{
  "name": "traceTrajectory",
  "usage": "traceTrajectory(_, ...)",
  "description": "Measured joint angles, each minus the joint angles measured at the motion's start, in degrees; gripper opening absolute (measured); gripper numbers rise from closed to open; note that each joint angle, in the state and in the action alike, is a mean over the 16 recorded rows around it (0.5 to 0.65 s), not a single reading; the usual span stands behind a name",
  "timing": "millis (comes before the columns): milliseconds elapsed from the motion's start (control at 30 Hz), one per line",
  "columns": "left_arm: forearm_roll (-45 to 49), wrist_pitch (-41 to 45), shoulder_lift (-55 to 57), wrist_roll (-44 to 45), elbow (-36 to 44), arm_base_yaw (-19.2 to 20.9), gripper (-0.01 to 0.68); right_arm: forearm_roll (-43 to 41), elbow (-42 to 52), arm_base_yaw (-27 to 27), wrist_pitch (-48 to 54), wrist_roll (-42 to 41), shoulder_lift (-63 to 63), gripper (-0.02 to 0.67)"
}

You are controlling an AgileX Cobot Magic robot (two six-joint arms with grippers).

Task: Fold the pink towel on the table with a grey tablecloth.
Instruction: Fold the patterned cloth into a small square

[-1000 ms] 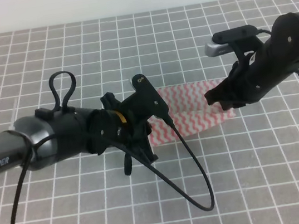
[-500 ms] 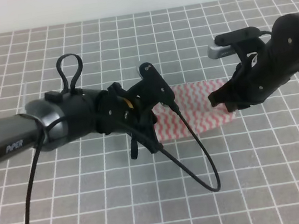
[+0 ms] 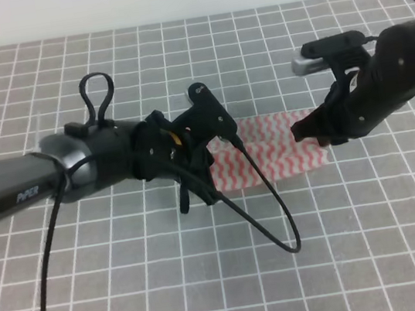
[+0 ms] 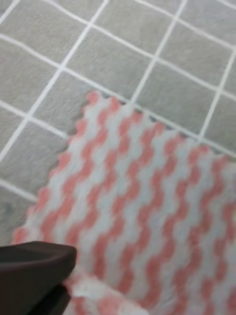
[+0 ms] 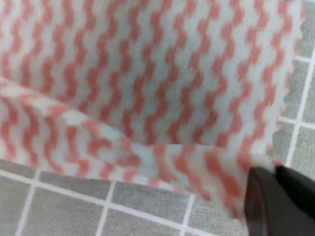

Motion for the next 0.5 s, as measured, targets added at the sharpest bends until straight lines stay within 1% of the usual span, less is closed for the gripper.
traceTrajectory(500, -0.34, 1.40, 2.78, -0.06, -4.69, 0.98, -0.001, 0.17, 0.00, -0.04, -5.31, 0.06, 1.98, -0.016)
